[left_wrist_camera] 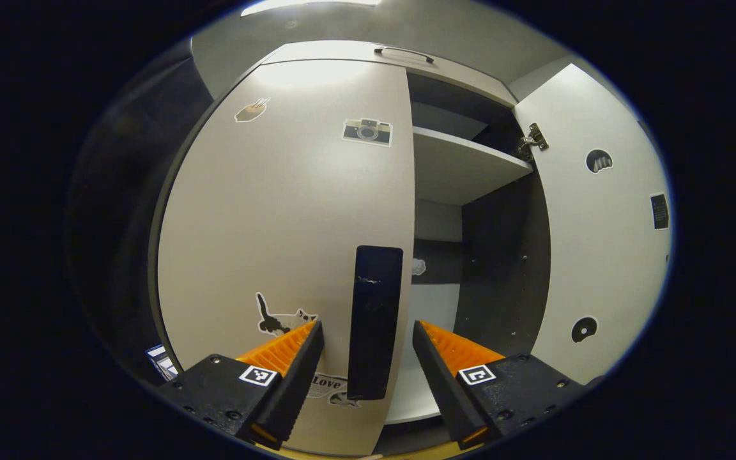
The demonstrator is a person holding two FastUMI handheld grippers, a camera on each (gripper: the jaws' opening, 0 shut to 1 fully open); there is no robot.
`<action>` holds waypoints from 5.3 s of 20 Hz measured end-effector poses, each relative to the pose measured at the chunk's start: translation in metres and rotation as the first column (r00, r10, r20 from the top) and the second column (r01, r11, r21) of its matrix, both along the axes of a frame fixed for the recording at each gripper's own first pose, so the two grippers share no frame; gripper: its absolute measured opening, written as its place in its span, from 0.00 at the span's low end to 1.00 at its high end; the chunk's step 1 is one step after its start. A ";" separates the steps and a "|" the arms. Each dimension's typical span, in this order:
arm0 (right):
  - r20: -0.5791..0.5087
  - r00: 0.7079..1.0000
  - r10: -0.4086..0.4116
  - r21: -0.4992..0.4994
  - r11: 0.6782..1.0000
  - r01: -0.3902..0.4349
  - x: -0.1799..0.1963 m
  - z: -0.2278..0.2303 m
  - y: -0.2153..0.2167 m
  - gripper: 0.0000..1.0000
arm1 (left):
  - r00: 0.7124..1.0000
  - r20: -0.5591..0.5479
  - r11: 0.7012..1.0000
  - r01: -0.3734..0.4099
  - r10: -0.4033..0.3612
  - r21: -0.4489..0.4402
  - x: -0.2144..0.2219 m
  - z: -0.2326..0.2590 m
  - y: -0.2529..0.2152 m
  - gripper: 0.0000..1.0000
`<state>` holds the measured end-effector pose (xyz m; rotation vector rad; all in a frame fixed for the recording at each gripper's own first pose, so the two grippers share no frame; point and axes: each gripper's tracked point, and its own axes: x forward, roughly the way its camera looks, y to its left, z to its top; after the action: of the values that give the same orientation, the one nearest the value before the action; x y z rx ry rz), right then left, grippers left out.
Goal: Open the right door of the double-door shoe cabinet with the right hand, and open the left door with the left hand.
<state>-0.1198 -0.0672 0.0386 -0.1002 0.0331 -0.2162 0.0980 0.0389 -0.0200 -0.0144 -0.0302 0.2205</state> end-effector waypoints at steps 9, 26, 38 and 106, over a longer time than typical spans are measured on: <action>-0.013 1.000 0.003 0.006 1.000 -0.003 -0.006 0.001 -0.013 1.00 | 0.999 -0.041 0.999 -0.024 0.025 0.033 0.004 -0.010 -0.004 0.34; 0.017 0.987 0.159 -0.016 0.987 -0.159 -0.006 0.016 0.001 0.99 | 0.996 -0.081 1.000 0.022 -0.023 -0.009 -0.037 0.003 -0.009 0.22; 0.021 0.935 0.353 -0.009 0.936 -0.353 -0.009 0.014 0.054 0.96 | 0.996 -0.089 1.000 -0.017 0.015 -0.021 -0.114 0.011 0.006 0.22; 0.057 0.835 0.547 0.022 0.836 -0.548 0.013 -0.001 0.163 0.99 | 0.972 -0.036 0.970 -0.229 0.232 0.082 -0.331 0.063 0.143 0.92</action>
<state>-0.1064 0.0956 0.0376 -0.0632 -0.0412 0.3612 -0.2328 0.1824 0.0434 0.0716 0.0047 0.4524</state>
